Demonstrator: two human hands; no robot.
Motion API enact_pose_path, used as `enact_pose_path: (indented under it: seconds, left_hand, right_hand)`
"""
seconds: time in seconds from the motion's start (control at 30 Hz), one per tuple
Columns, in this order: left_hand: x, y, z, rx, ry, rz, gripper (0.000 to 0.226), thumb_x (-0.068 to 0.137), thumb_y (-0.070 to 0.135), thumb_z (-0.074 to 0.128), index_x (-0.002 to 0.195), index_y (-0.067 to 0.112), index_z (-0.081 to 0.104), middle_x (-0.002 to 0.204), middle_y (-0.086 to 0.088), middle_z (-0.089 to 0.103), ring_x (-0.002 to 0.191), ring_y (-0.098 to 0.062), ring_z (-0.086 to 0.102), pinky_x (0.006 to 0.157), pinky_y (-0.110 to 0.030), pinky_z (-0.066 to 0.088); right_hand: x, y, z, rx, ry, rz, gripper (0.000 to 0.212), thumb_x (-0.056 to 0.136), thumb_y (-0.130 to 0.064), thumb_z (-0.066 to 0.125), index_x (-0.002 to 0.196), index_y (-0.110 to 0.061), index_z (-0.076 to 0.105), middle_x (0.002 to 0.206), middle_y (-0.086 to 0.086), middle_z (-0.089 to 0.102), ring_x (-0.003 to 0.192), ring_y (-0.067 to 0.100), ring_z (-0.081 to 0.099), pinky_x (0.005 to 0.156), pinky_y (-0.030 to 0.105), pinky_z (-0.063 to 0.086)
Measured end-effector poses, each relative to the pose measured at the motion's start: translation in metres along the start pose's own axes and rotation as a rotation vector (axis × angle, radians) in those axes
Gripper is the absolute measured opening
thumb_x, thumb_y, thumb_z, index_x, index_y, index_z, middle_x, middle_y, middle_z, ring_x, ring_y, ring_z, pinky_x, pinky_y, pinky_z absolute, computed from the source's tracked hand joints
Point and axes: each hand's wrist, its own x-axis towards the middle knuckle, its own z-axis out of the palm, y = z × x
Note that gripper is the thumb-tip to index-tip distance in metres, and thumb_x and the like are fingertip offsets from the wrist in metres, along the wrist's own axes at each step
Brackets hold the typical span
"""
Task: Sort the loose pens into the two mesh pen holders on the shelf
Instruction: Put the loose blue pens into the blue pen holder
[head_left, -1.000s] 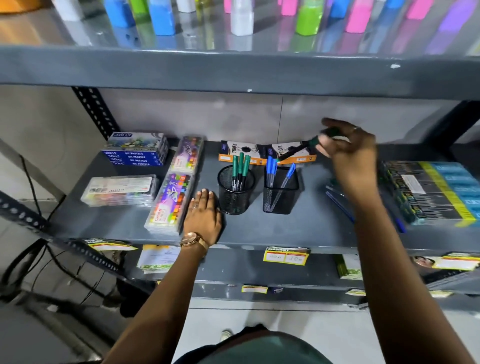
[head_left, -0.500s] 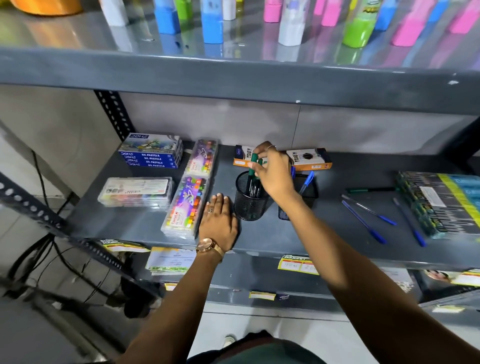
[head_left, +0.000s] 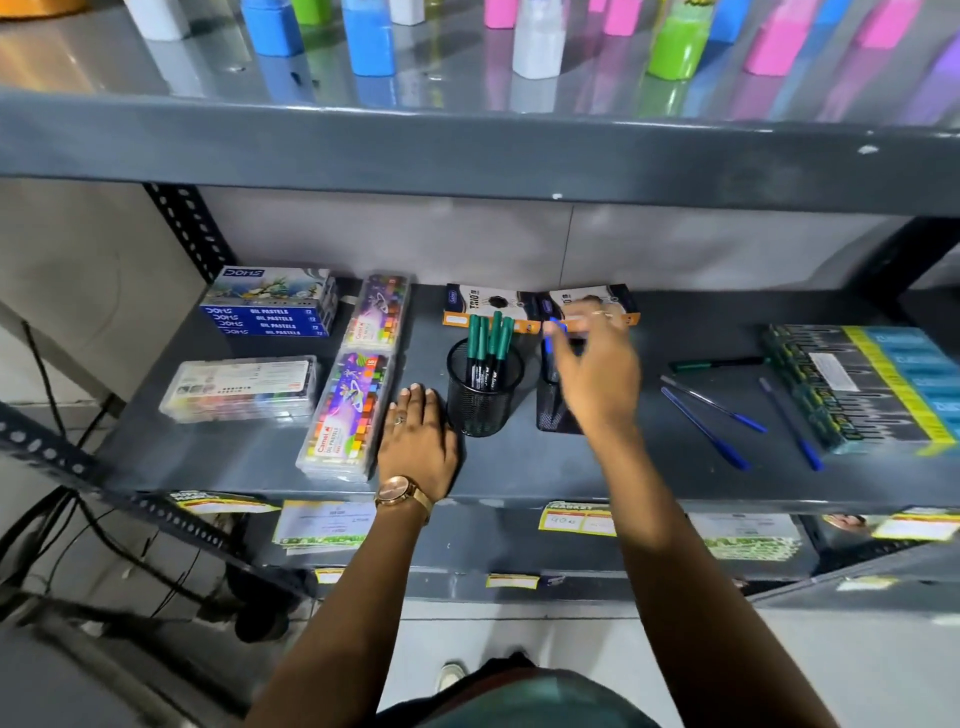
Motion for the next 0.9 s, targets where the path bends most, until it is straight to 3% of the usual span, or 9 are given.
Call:
enact_pose_path:
  seconds: [0.07, 0.2, 0.37, 0.47, 0.67, 0.77, 0.83, 0.9]
  left_hand:
    - [0.001, 0.003, 0.0, 0.028, -0.005, -0.003, 0.061, 0.092, 0.032, 0.036, 0.146, 0.006, 0.023, 0.157, -0.015, 0.022, 0.147, -0.028, 0.015, 0.123, -0.04, 0.011]
    - [0.0, 0.005, 0.0, 0.038, -0.013, -0.005, 0.064, 0.09, 0.033, 0.03, 0.146, 0.004, 0.019, 0.158, -0.016, 0.018, 0.148, -0.028, 0.011, 0.124, -0.042, 0.008]
    - [0.0, 0.003, 0.0, 0.042, -0.023, -0.001, 0.076, 0.081, 0.035, 0.02, 0.149, 0.004, 0.007, 0.16, -0.015, 0.013, 0.149, -0.025, 0.006, 0.124, -0.039, 0.0]
    - [0.0, 0.004, 0.0, 0.053, -0.032, -0.002, 0.076, 0.081, 0.035, 0.018, 0.149, 0.004, 0.008, 0.16, -0.015, 0.013, 0.149, -0.025, 0.006, 0.124, -0.039, 0.001]
    - [0.0, 0.005, -0.003, 0.033, -0.031, 0.004, 0.074, 0.081, 0.037, 0.018, 0.148, 0.005, 0.014, 0.159, -0.015, 0.014, 0.149, -0.026, 0.008, 0.124, -0.04, 0.002]
    - [0.0, 0.005, -0.003, 0.026, -0.026, -0.004, 0.075, 0.081, 0.038, 0.018, 0.148, 0.005, 0.014, 0.159, -0.015, 0.016, 0.149, -0.026, 0.009, 0.124, -0.04, 0.002]
    - [0.001, 0.005, -0.003, 0.034, -0.032, -0.012, 0.075, 0.081, 0.038, 0.018, 0.148, 0.005, 0.012, 0.159, -0.015, 0.015, 0.149, -0.026, 0.009, 0.124, -0.04, 0.002]
    - [0.001, 0.005, -0.003, 0.031, -0.035, -0.017, 0.076, 0.081, 0.039, 0.017, 0.148, 0.005, 0.011, 0.159, -0.015, 0.015, 0.149, -0.026, 0.009, 0.124, -0.04, 0.002]
  right_hand:
    - [0.001, 0.028, -0.022, -0.081, 0.049, 0.111, 0.022, 0.091, -0.028, 0.06, 0.104, -0.011, 0.065, 0.113, 0.015, 0.062, 0.101, 0.033, 0.062, 0.078, 0.038, 0.053]
    - [0.006, 0.081, -0.054, -0.282, -0.062, 0.404, 0.029, 0.086, -0.027, 0.066, 0.107, -0.007, 0.067, 0.118, 0.022, 0.062, 0.113, 0.04, 0.055, 0.088, 0.042, 0.05]
    - [-0.018, 0.124, -0.075, -0.474, -0.205, 0.683, 0.064, 0.078, -0.03, 0.077, 0.128, 0.001, 0.053, 0.137, 0.025, 0.048, 0.13, 0.043, 0.038, 0.104, 0.05, 0.039]
    - [-0.028, 0.145, -0.084, -0.457, -0.262, 0.768, 0.069, 0.079, -0.029, 0.078, 0.131, 0.005, 0.048, 0.138, 0.029, 0.047, 0.13, 0.045, 0.041, 0.106, 0.051, 0.038]
    - [-0.035, 0.152, -0.086, -0.319, -0.267, 0.797, 0.054, 0.084, -0.023, 0.073, 0.12, 0.01, 0.052, 0.126, 0.033, 0.055, 0.119, 0.047, 0.052, 0.099, 0.049, 0.045]
    - [-0.023, 0.145, -0.093, -0.243, -0.186, 0.728, 0.04, 0.084, -0.023, 0.073, 0.11, 0.006, 0.064, 0.115, 0.031, 0.064, 0.109, 0.042, 0.061, 0.093, 0.044, 0.049]
    - [-0.009, 0.136, -0.101, -0.153, -0.05, 0.635, 0.027, 0.081, -0.019, 0.076, 0.097, 0.002, 0.071, 0.1, 0.025, 0.072, 0.086, 0.027, 0.07, 0.079, 0.029, 0.053]
    - [0.003, 0.123, -0.109, 0.032, 0.103, 0.547, 0.021, 0.078, -0.013, 0.078, 0.094, 0.0, 0.072, 0.092, 0.02, 0.074, 0.065, 0.006, 0.065, 0.06, 0.011, 0.048]
